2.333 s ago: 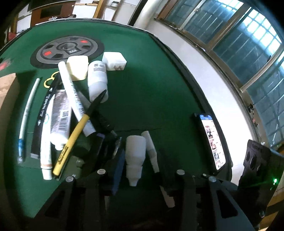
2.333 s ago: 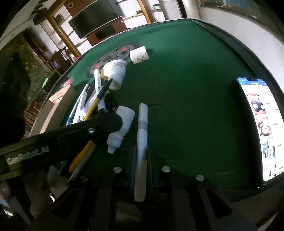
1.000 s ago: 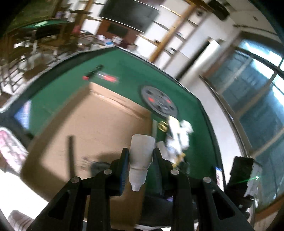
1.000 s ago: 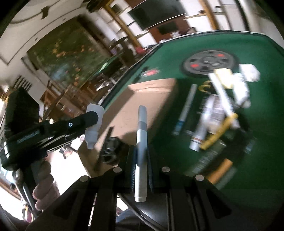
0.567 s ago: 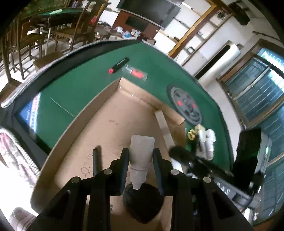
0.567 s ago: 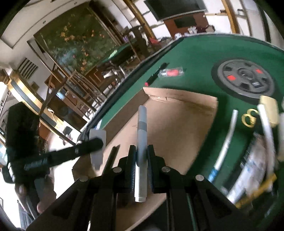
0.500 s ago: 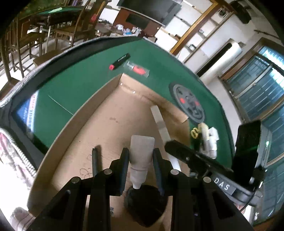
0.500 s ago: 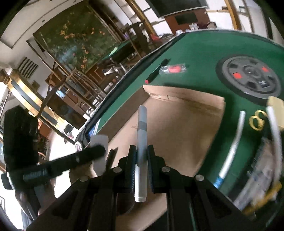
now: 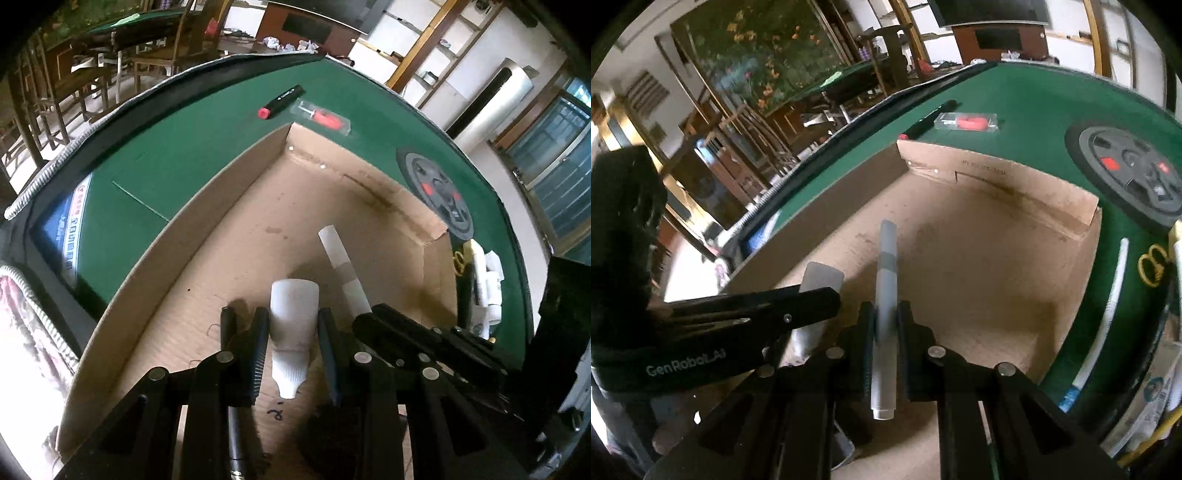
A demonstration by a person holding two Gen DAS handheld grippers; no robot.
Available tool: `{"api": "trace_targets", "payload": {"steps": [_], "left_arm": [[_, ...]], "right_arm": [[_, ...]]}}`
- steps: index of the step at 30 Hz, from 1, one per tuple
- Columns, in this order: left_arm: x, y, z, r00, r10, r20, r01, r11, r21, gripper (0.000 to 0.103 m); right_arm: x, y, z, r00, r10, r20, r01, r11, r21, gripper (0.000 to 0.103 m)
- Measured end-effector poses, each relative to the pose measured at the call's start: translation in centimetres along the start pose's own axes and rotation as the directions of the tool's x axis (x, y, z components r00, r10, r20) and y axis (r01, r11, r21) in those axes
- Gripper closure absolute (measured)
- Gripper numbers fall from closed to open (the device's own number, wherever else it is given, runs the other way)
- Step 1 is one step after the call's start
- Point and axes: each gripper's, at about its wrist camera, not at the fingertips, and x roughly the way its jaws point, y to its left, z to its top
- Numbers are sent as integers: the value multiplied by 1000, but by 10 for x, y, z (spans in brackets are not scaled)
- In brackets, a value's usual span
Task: Organize rigid objects
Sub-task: 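Place the white bottle and white tube into the cardboard box with both grippers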
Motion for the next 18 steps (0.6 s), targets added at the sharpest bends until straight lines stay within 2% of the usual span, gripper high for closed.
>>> {"api": "trace_targets", "payload": {"steps": [6, 8, 9, 10, 11, 13, 15, 18], "left_arm": [[-5, 3, -3, 999, 21, 31, -21, 1000, -6, 75], [-6, 7, -4, 999, 13, 40, -12, 1000, -16, 66], [-7, 8, -4, 999, 9, 45, -8, 1000, -23, 53], [-12, 11, -5, 998, 3, 62, -1, 999, -40, 43], [-16, 12, -6, 997, -5, 78, 8, 999, -49, 40], [-28, 16, -7, 992, -32, 119, 39, 997, -63, 33], [-41, 17, -10, 985, -56, 163, 68, 995, -70, 31], [-58, 12, -17, 973, -73, 217, 87, 995, -57, 31]], "right_arm": [[4, 3, -1, 1000, -22, -2, 22, 999, -27, 91], [5, 2, -1, 1000, -13, -2, 13, 1000, -29, 90], [4, 2, -1, 1000, -3, 2, 3, 1000, -25, 88], [2, 2, -1, 1000, 22, 9, -22, 1000, -16, 83], [0, 1, -1, 999, 45, 18, -45, 999, -5, 80], [-10, -3, -2, 994, 86, 64, -88, 996, 18, 64], [-19, -5, -1, 989, 100, 113, -103, 994, 24, 56], [-30, -7, 2, 977, 132, 167, -138, 990, 24, 49]]}}
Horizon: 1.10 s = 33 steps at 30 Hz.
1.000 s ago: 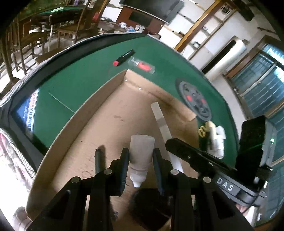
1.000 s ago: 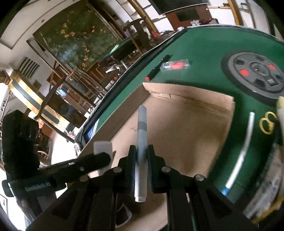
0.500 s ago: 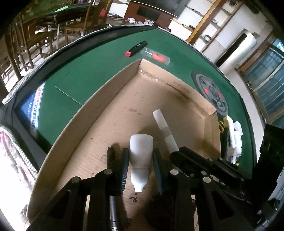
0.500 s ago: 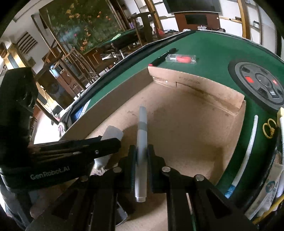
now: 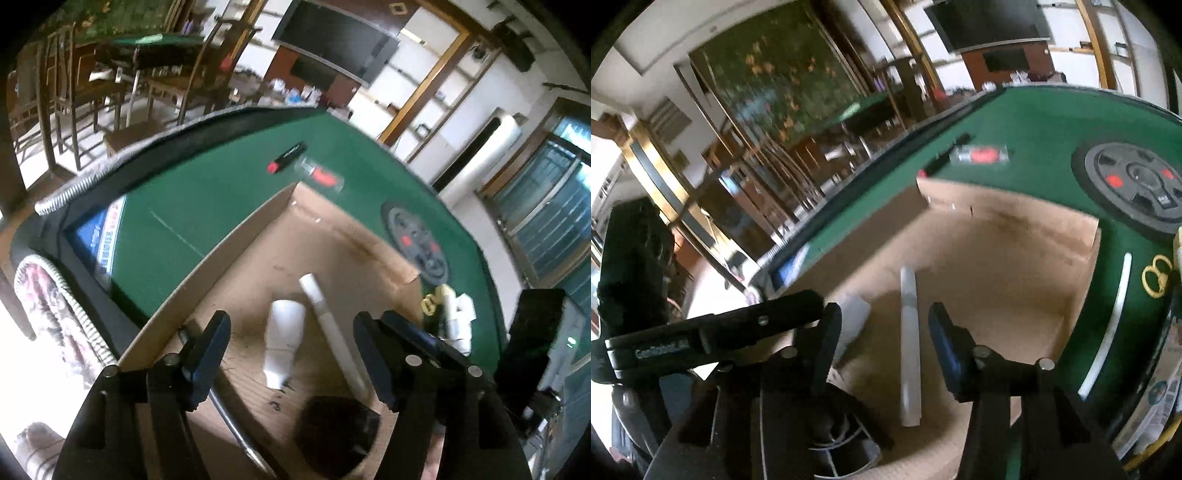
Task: Organize rigid objects
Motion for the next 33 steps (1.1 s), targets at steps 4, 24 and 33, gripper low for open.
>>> {"api": "trace_targets", "payload": {"steps": [4, 24, 33], "left_arm": [[-17, -20, -10, 998, -46, 33, 44, 997, 64, 28], [-11, -114, -74, 971, -217, -97, 237, 921, 311, 23], [-11, -118, -82, 966, -225, -124, 254, 913, 320, 23]], "right_arm": [[-14, -4, 0, 998, 64, 26, -65, 997, 41, 49], [-171, -78, -116, 981, -192, -4, 179, 910, 375, 59], [-150, -99, -122, 947, -286, -147, 321, 812, 488, 83]]}}
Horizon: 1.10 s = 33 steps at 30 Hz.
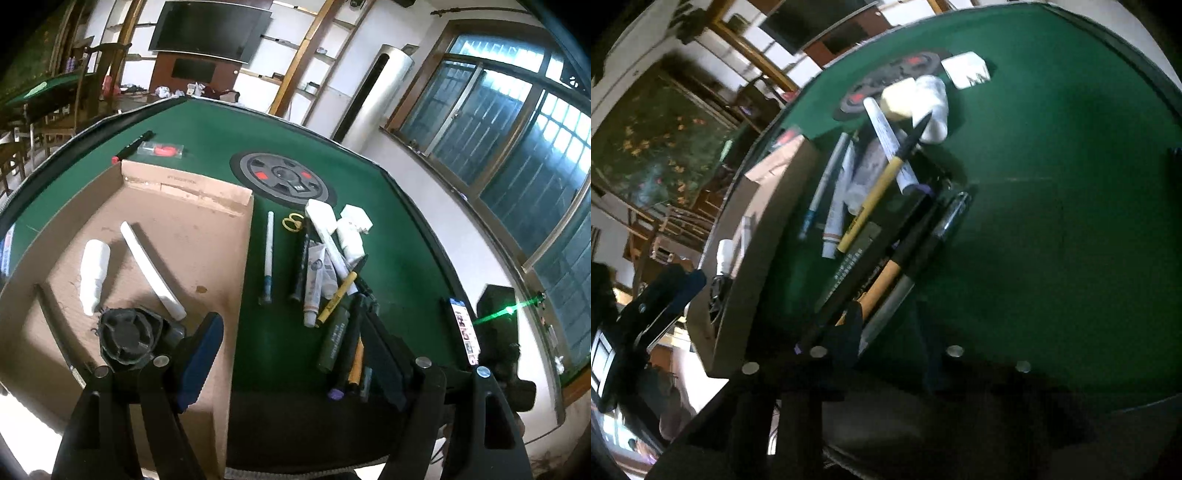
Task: Organize rigid objects
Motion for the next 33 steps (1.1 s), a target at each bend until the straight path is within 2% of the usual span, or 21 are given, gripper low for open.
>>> {"api": "trace_targets", "payload": {"steps": [5, 11, 14, 18, 20, 22, 23, 25, 28, 29, 30, 31, 33], "left_arm": [[3, -6, -4, 1000, -7, -9, 7, 1000, 26, 23], [10, -20, -10, 999, -30, -44, 33, 997, 69, 23], [18, -29, -11, 997, -31, -65, 38, 995, 96, 23], [26, -39, -16, 996, -29, -89, 40, 991, 127, 23], [33, -43, -18, 994, -22, -111, 37, 989, 141, 23], [37, -48, -19, 992, -20, -124, 39, 987, 155, 23], [38, -51, -20, 992, -22, -125, 43, 985, 166, 23], [39, -56, -22, 992, -23, -123, 46, 982, 184, 23], [45, -64, -23, 988, -44, -150, 74, 977, 202, 24], [48, -68, -23, 986, -52, -158, 85, 973, 212, 25], [50, -71, -23, 984, -64, -166, 100, 970, 220, 30], [55, -76, -24, 978, -83, -190, 126, 966, 227, 40], [65, -81, -25, 966, -101, -236, 157, 960, 230, 50]], "right_arm": [[4, 1, 1, 1000, 1, -1, 0, 998, 68, 85], [0, -16, -1, 998, 52, 18, -55, 987, 150, 90], [-7, -27, 1, 999, 34, 39, -41, 984, 176, 93], [-18, -34, 2, 997, -56, 61, 46, 986, 162, 95], [-23, -25, 3, 981, -172, 88, 164, 982, 91, 95], [-19, -20, 4, 969, -233, 82, 230, 972, 41, 93], [-15, -17, 5, 966, -250, 70, 249, 968, 18, 93], [-12, -12, 4, 954, -283, 102, 287, 958, -22, 92], [-12, -14, 4, 951, -281, 126, 288, 957, -43, 95], [-14, -17, 5, 953, -275, 129, 282, 959, -40, 95], [-16, -20, 6, 954, -270, 130, 277, 960, -37, 95], [-17, -22, 6, 955, -266, 132, 273, 961, -39, 95], [-20, -26, 6, 958, -252, 134, 259, 965, -37, 95]]}}
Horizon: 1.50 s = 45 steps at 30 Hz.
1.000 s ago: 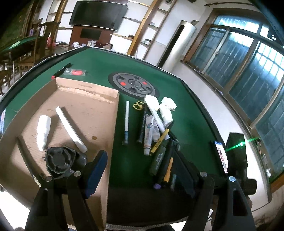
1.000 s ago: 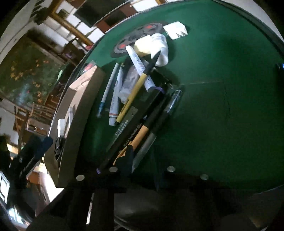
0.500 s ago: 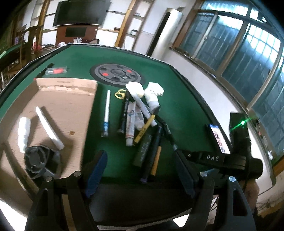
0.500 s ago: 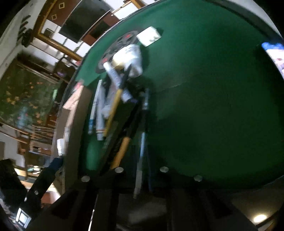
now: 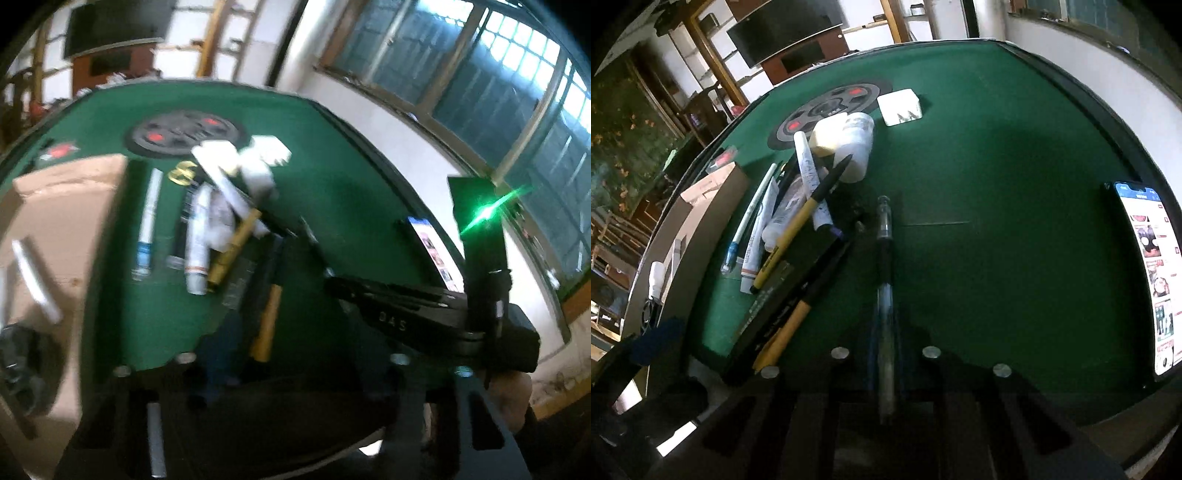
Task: Organize rigid objects
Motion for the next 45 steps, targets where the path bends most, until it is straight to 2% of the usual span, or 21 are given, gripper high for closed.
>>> {"api": "trace_targets", "payload": {"steps": [6, 11, 13, 19, 23, 26, 28, 31, 32, 33, 34, 38, 42, 45], "left_arm": [[34, -6, 7, 996, 10, -92, -8, 1000, 13, 65], [46, -9, 9, 992, 60, -114, -56, 998, 34, 66], [49, -8, 13, 991, 60, -122, -57, 998, 22, 67], [64, -18, 17, 980, 139, -146, -126, 988, 94, 69], [64, -16, 16, 980, 115, -160, -102, 991, 86, 69], [70, -15, 20, 980, 132, -146, -119, 988, 97, 70], [74, -18, 22, 979, 145, -145, -129, 985, 111, 76], [75, -22, 21, 975, 183, -124, -162, 973, 167, 80], [74, -23, 20, 973, 200, -118, -176, 967, 182, 84], [74, -23, 19, 967, 231, -106, -208, 959, 194, 93], [73, -22, 20, 966, 240, -97, -218, 957, 191, 93], [66, -12, 21, 980, 185, -77, -175, 977, 122, 93], [48, 1, 29, 994, 103, -34, -103, 995, 1, 95], [16, 19, 34, 1000, 19, 19, -16, 992, -127, 95]], "right_arm": [[-3, -11, -3, 997, 73, -4, -72, 997, 37, 95], [-3, -13, -2, 996, 87, -6, -86, 996, 38, 95], [-3, -14, -2, 995, 96, -8, -95, 994, 44, 95], [-3, -15, -2, 995, 102, -10, -101, 994, 45, 95], [-4, -17, -2, 997, 83, -5, -83, 996, 36, 94], [-3, -17, -2, 996, 84, -3, -84, 996, 30, 95], [-2, -16, -1, 997, 78, -1, -78, 997, 24, 95], [-2, -13, -2, 998, 62, 7, -62, 998, -2, 95], [-2, -11, -3, 998, 55, 10, -55, 998, -12, 95], [-2, -11, -3, 999, 53, 12, -52, 999, -15, 95], [-2, -10, -4, 999, 47, 17, -47, 999, -24, 95], [-2, -8, -6, 998, 37, 42, -36, 999, -25, 95], [-13, -13, -7, 990, 108, 86, -109, 994, 4, 95], [-26, -9, -4, 974, 184, 129, -187, 982, 11, 95]]}}
